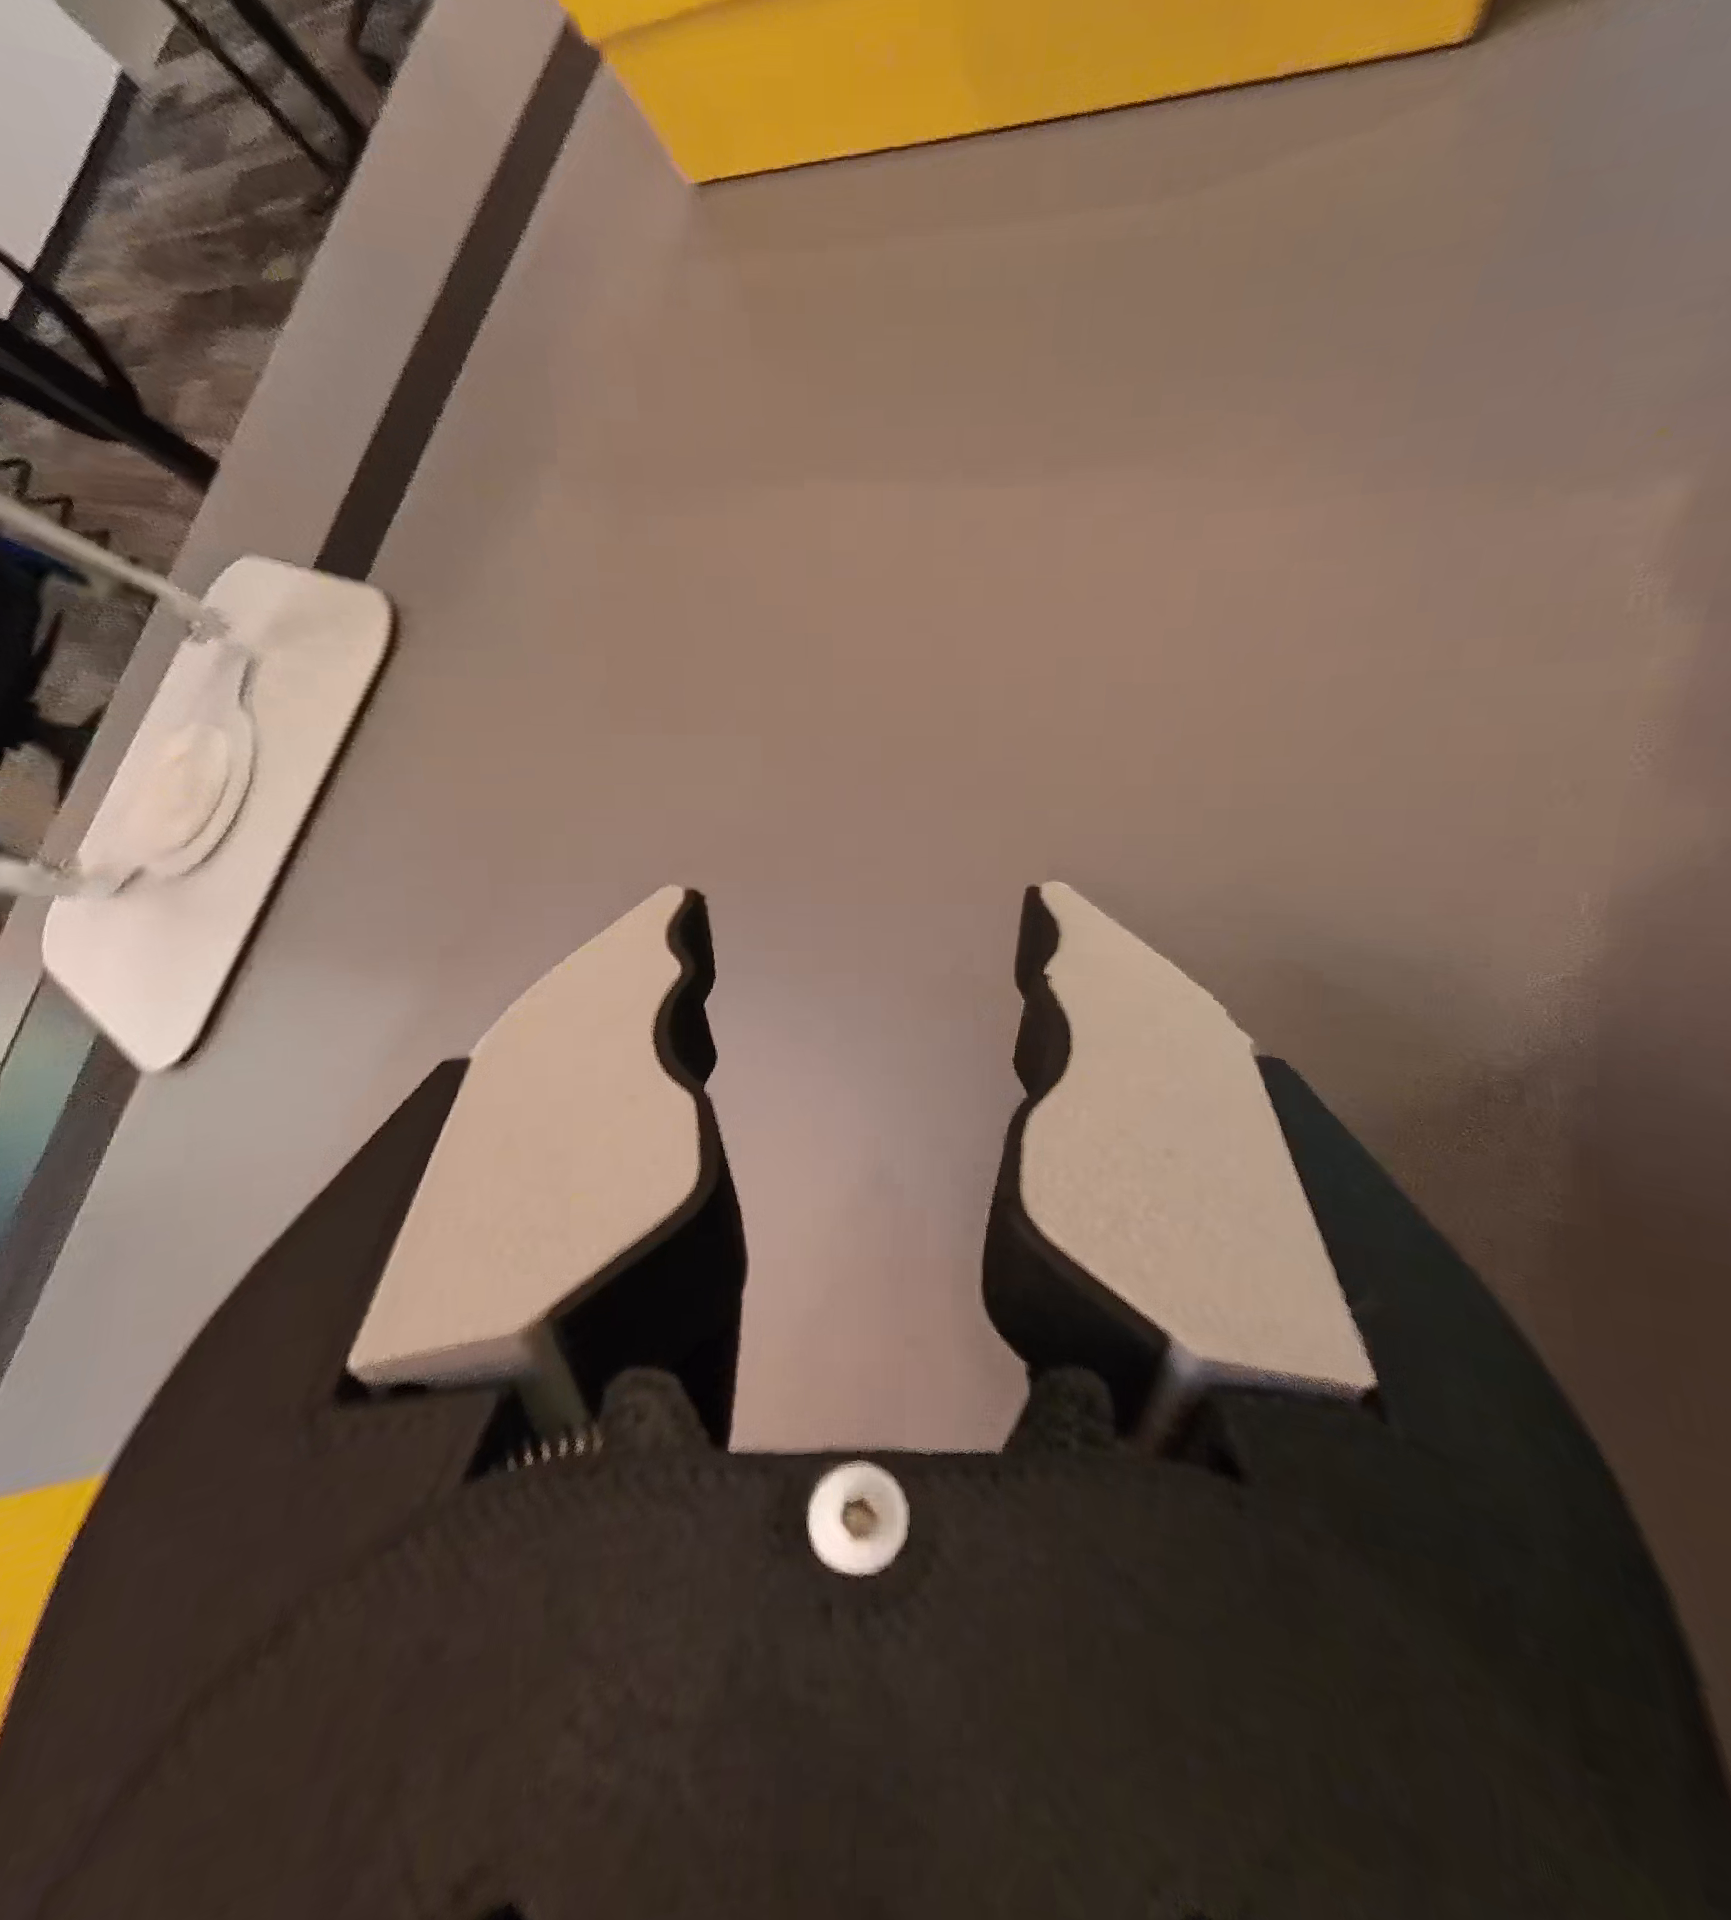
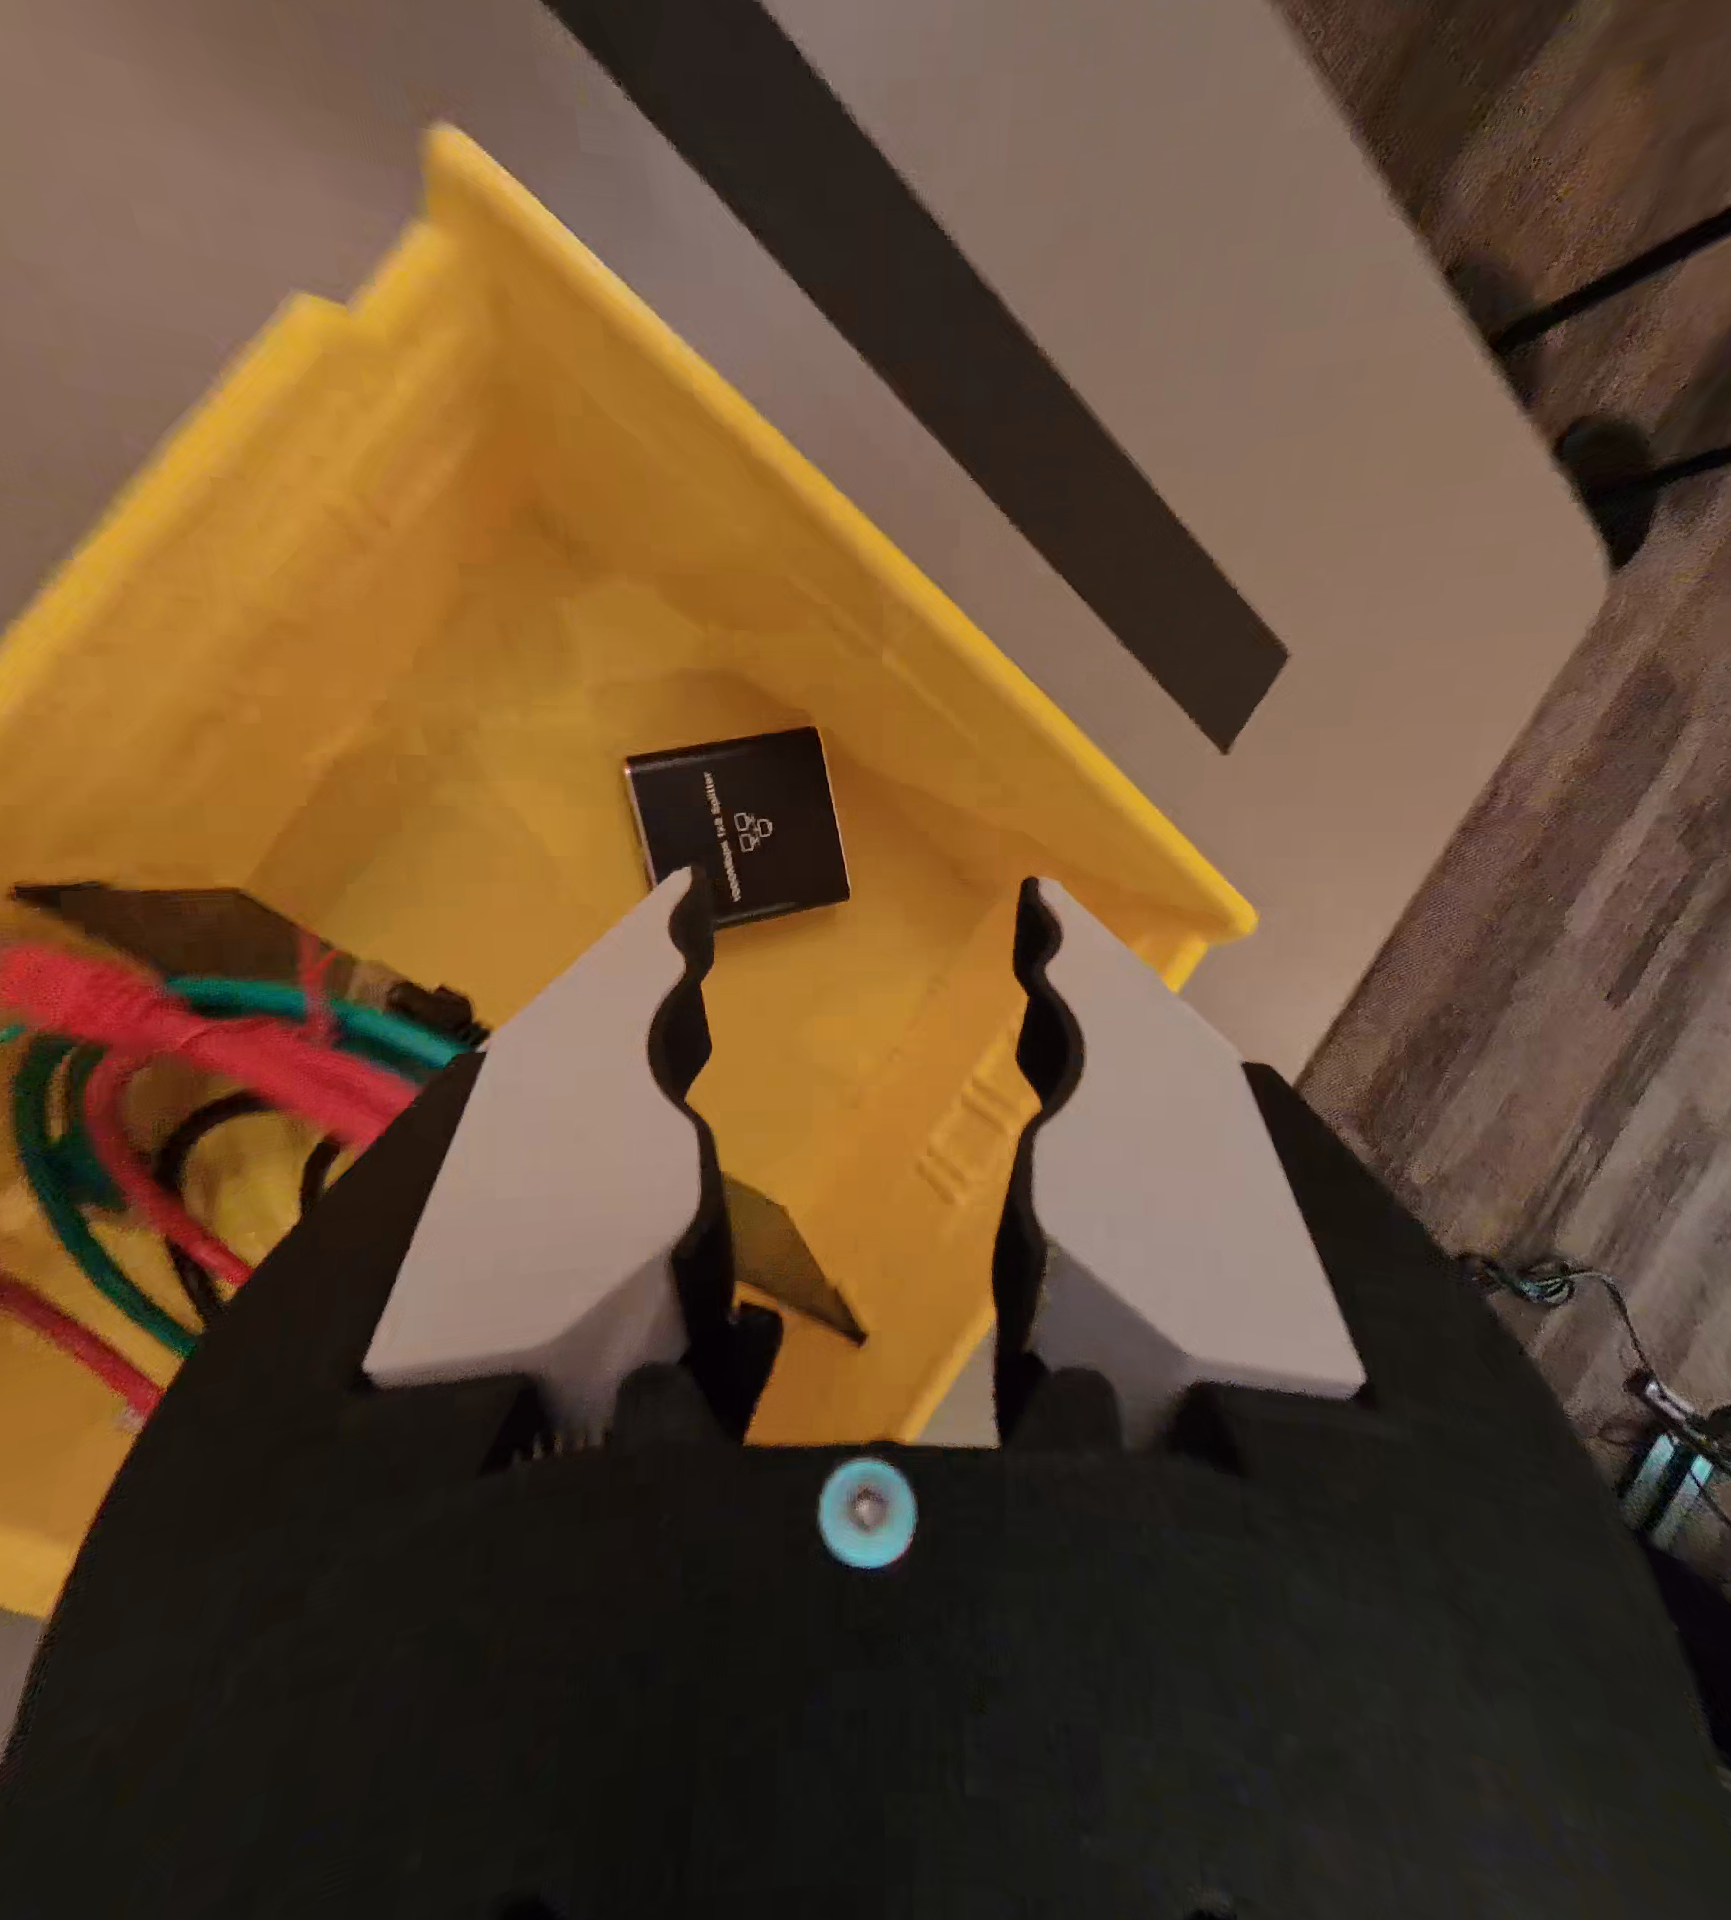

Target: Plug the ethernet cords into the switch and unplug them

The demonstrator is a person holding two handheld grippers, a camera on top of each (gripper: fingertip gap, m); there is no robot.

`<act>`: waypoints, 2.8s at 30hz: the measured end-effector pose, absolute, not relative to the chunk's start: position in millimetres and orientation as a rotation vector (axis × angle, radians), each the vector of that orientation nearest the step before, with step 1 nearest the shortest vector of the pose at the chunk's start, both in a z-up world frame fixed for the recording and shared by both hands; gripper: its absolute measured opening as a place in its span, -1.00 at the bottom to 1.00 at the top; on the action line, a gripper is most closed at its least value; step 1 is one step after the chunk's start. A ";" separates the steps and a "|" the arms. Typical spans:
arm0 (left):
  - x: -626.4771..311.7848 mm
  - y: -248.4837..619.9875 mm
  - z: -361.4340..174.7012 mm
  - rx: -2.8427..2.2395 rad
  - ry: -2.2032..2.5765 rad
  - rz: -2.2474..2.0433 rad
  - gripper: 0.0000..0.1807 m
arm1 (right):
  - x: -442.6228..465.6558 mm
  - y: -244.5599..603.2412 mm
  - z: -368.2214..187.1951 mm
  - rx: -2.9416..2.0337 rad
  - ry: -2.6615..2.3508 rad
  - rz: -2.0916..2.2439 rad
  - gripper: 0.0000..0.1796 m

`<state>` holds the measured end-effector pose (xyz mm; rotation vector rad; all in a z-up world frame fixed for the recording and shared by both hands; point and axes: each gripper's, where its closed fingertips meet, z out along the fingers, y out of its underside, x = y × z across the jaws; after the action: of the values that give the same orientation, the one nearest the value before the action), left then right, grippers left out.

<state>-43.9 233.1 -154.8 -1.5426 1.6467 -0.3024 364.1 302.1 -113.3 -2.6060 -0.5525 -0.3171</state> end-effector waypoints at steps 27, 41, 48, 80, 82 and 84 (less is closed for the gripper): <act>-340.5 328.9 -96.4 -1.981 0.707 0.269 -0.19 | 399.3 147.1 -124.1 -2.209 0.006 -0.334 -0.06; -367.5 324.4 -107.7 -2.012 0.667 0.319 -0.19 | 384.8 171.5 -149.7 -2.257 -0.100 -0.287 -0.09; -426.4 348.0 -93.2 -1.935 0.496 0.393 -0.05 | 388.0 178.5 -150.0 -2.256 -0.128 -0.303 -0.15; -429.2 424.7 -162.6 -1.977 0.423 -0.333 -0.87 | 266.1 182.6 -149.4 -2.250 -0.133 0.053 -0.51; -424.9 425.1 -162.1 -1.964 0.406 -0.363 -0.89 | 263.2 184.2 -151.6 -2.250 -0.124 0.033 -0.55; -423.2 423.9 -161.1 -1.957 0.412 -0.364 -0.92 | 261.5 186.0 -152.3 -2.247 -0.121 0.009 -0.57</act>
<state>-423.2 423.9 -161.1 -1.9572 0.4120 -0.3643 261.5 186.0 -152.3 -2.2474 -0.1210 0.0088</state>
